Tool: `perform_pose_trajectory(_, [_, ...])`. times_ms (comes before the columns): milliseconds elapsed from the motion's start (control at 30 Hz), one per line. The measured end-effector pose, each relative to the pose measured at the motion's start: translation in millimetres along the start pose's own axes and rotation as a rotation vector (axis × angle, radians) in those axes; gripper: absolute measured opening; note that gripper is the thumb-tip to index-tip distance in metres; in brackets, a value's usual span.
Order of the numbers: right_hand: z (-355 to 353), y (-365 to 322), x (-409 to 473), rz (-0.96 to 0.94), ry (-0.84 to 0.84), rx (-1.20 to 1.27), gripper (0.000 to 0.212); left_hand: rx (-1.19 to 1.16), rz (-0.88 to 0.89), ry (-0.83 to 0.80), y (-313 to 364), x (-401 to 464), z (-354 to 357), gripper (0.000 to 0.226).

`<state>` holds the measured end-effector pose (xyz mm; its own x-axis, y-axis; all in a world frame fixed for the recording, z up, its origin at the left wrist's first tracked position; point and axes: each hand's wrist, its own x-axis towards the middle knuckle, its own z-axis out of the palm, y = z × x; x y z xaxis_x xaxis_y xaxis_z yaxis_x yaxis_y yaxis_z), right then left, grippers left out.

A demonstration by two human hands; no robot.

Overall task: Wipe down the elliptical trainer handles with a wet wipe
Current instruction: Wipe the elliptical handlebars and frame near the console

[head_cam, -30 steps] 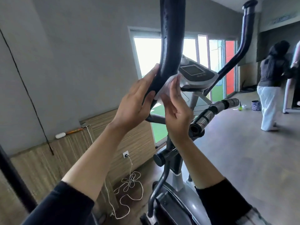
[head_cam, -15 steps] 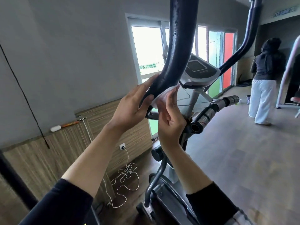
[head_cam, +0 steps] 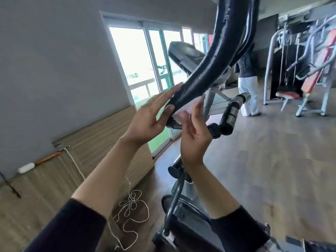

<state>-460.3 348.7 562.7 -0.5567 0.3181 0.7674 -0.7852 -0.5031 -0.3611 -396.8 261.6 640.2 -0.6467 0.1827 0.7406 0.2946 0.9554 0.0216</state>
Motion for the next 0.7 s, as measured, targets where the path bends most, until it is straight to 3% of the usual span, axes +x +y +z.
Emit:
perform_pose_trajectory(400, [38.6, -9.8, -30.4, 0.054, 0.197, -0.246, 0.051, -0.252, 0.151, -0.048, -49.1, -11.1, 0.9, 0.044])
perform_pose_trajectory(700, [42.2, 1.7, -40.9, 0.045, 0.203, -0.322, 0.049, -0.376, 0.147, -0.029, -68.9, -13.0, 6.5, 0.041])
